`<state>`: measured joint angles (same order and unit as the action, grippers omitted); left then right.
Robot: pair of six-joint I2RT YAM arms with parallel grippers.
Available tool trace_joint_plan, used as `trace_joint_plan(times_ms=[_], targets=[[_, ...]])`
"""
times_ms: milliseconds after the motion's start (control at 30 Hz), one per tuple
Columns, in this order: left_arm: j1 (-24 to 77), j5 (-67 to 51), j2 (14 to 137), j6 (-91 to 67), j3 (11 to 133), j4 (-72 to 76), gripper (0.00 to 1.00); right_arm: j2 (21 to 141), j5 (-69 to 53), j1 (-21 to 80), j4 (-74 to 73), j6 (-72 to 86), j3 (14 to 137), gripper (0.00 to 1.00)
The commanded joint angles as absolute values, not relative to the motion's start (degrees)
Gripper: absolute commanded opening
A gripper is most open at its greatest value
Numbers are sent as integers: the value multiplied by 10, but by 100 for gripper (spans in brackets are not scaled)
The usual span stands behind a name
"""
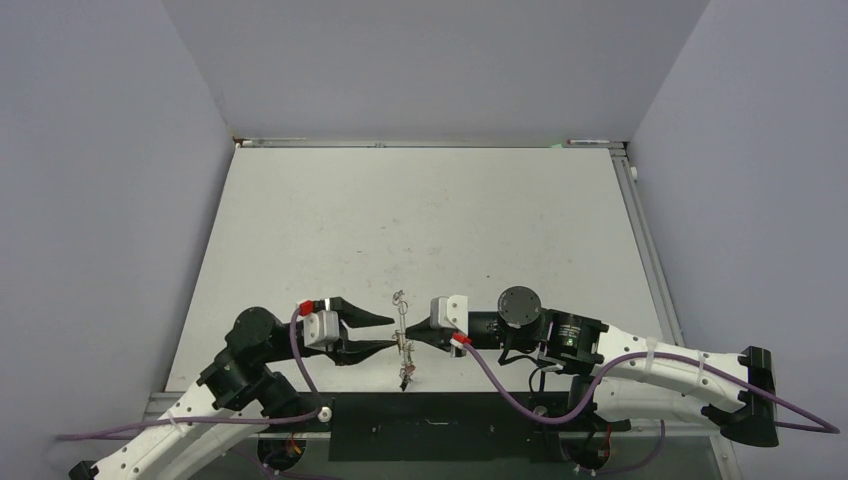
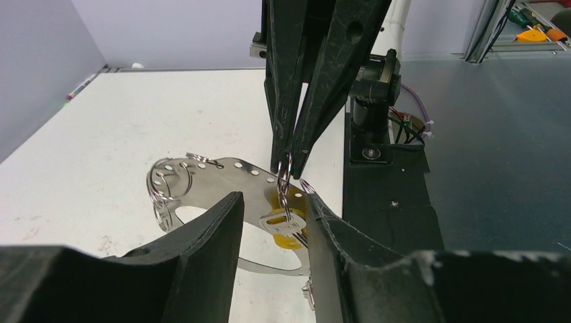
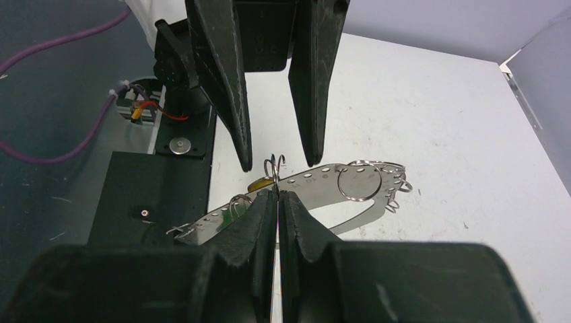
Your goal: Put the keys on the keyring
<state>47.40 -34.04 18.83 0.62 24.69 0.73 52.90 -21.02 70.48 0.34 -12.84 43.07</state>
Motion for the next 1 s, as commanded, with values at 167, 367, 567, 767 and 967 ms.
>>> trace_joint_plan(times_ms=[167, 367, 567, 767, 967], targets=[[471, -353, 203, 4, 251, 34, 35, 527, -219, 703, 57, -133, 463, 5], [471, -355, 209, 4, 251, 39, 27, 527, -223, 703, 60, -133, 462, 5], [472, -356, 208, 4, 249, 45, 24, 533, -228, 703, 62, -132, 462, 5], [471, -361, 208, -15, 248, 49, 26, 539, -231, 703, 64, -133, 464, 5], [472, -361, 214, -15, 247, 47, 16, 540, -235, 703, 66, -133, 466, 5]])
